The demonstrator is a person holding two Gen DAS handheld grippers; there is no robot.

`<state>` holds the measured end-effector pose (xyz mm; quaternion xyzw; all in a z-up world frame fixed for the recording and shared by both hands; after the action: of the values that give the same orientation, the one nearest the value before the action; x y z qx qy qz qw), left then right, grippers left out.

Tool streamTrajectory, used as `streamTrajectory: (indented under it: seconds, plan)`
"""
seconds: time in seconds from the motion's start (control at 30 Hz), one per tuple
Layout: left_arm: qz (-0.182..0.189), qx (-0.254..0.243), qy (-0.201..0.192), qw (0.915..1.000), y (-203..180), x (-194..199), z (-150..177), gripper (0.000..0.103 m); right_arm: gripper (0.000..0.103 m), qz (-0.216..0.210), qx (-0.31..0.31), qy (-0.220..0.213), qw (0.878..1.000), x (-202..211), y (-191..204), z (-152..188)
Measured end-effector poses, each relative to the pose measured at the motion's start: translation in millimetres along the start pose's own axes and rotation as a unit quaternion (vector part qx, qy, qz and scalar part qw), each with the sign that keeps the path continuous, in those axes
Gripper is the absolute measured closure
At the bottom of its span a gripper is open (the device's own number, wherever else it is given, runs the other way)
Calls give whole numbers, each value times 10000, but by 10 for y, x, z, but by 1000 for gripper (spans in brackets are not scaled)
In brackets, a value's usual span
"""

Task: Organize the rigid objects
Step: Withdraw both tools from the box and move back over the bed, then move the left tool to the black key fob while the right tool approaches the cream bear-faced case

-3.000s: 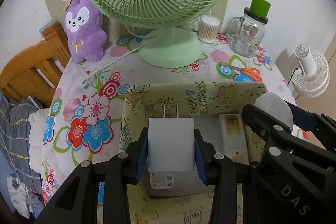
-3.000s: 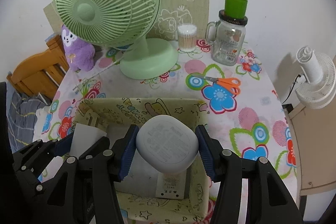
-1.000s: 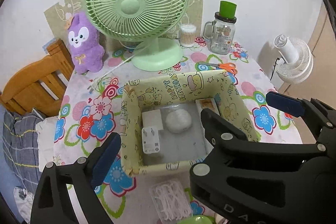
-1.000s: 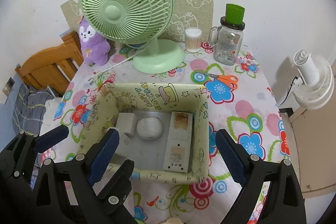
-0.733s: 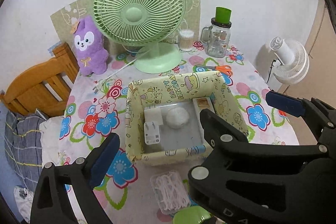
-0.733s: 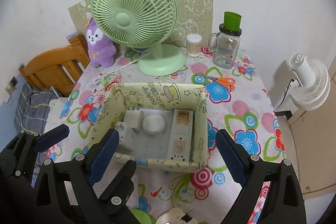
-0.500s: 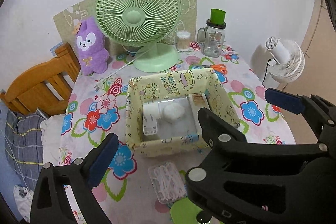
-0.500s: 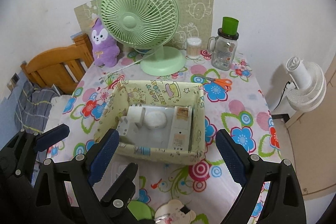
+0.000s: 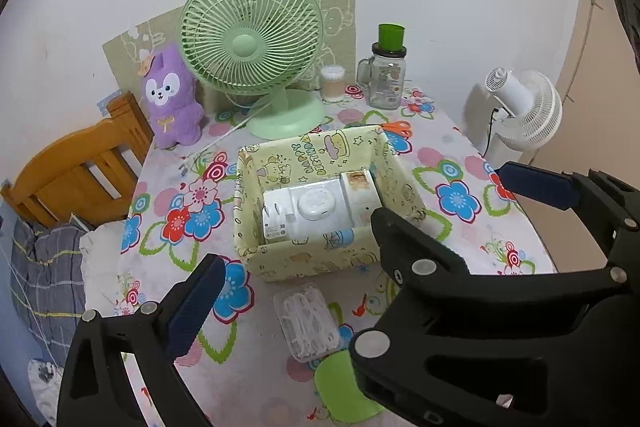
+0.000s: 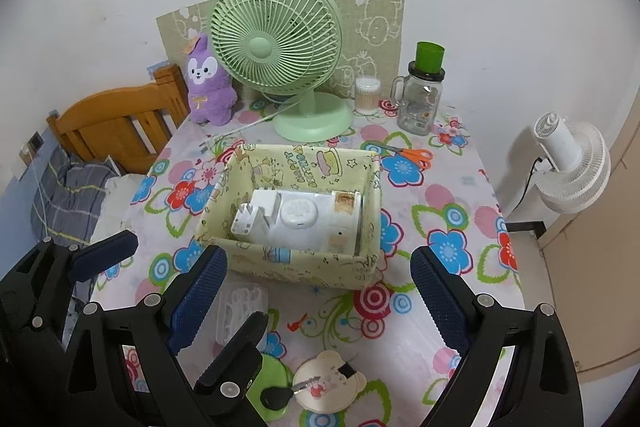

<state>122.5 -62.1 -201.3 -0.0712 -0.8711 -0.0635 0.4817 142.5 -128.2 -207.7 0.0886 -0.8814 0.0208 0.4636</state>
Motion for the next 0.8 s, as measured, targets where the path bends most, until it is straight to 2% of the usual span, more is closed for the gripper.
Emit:
streamTrajectory:
  seconds: [0.47,0.8]
  plan:
    - [119,-93,-70,9999,-166,145,262,2,8,111,-9,-157,9998,198,-27,305]
    - [163,-201,77,9996,-314,31,530,2,8,155,-60,62,9998,95,-101,612]
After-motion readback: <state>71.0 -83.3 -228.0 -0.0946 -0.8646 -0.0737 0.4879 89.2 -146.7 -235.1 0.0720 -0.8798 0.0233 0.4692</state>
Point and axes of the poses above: each gripper's, at about its wrist camera, not at the fingertips, and x roughly against the way its jaws point, y to its left, z to its underside, the point moved 9 cm from there along -x, roughly the way its jaws point, and after that the axes turned 7 degrees about y, right-handed, at the moved point
